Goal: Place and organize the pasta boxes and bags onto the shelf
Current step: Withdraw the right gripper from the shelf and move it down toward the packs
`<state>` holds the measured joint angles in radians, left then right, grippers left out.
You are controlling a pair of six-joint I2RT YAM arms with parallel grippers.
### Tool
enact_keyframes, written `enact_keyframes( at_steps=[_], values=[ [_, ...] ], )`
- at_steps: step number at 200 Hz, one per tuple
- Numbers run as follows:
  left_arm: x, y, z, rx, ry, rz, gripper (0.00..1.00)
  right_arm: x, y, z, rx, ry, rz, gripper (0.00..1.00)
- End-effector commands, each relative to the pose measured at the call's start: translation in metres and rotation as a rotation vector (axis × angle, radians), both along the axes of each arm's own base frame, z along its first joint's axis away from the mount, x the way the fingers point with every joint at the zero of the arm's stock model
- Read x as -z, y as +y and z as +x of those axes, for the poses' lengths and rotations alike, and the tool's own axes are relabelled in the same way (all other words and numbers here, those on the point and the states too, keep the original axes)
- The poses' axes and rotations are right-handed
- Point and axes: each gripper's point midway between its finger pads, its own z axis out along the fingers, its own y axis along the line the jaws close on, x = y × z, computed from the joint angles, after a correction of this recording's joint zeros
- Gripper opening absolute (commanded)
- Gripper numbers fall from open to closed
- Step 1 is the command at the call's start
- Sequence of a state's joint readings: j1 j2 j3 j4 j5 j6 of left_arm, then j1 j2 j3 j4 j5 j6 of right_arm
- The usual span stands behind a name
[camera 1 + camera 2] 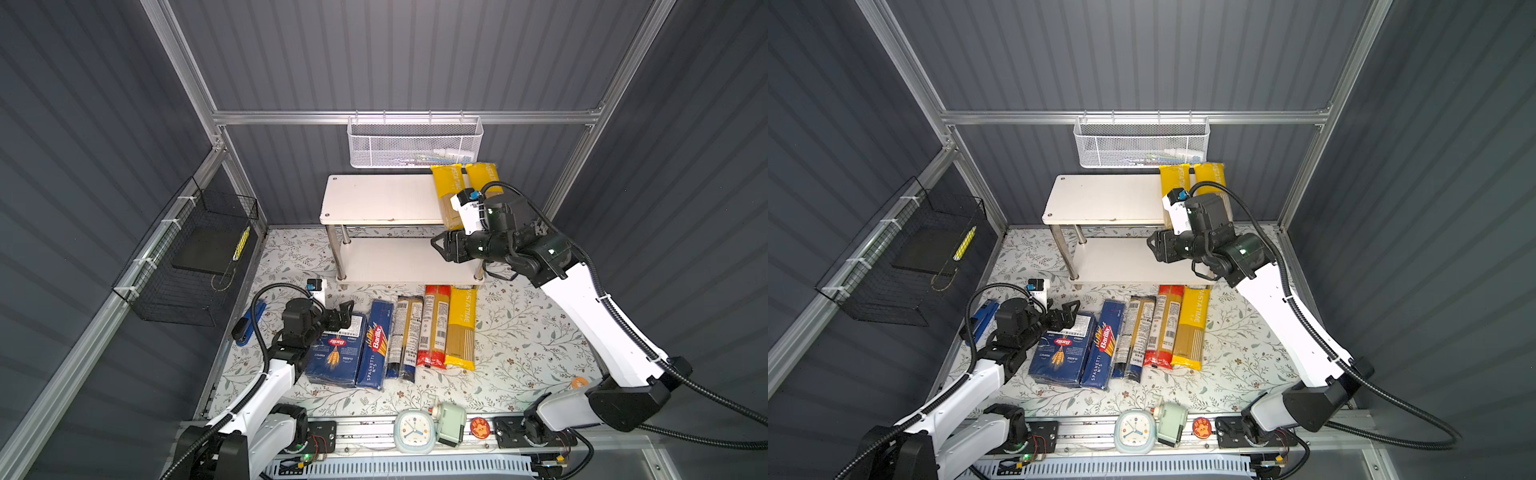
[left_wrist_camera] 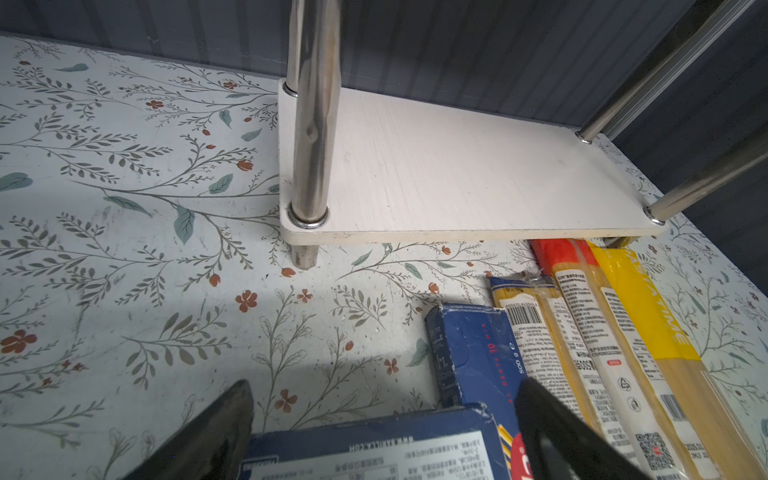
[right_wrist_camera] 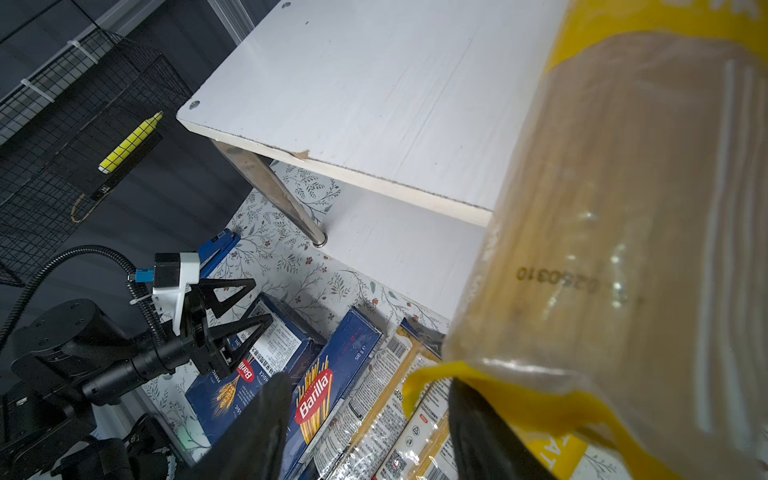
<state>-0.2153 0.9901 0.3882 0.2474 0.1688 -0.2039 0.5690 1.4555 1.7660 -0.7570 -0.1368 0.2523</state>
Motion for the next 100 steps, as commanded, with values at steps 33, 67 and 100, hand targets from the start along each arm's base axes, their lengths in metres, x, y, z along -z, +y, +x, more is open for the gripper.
enact_keyframes(
  at_steps=[33,67,100],
  values=[
    [-0.008,-0.002,0.002,0.002,-0.011,-0.005,0.99,-0.015,0.008,0.012,-0.024,-0.041,0.005,0.64],
    [-0.006,-0.002,0.003,0.002,-0.004,-0.005,0.99,-0.009,0.012,0.014,-0.036,-0.022,0.007,0.65],
    [-0.003,-0.002,0.003,0.002,0.001,-0.003,0.99,-0.005,0.012,0.009,-0.053,-0.001,0.0,0.67]
  ],
)
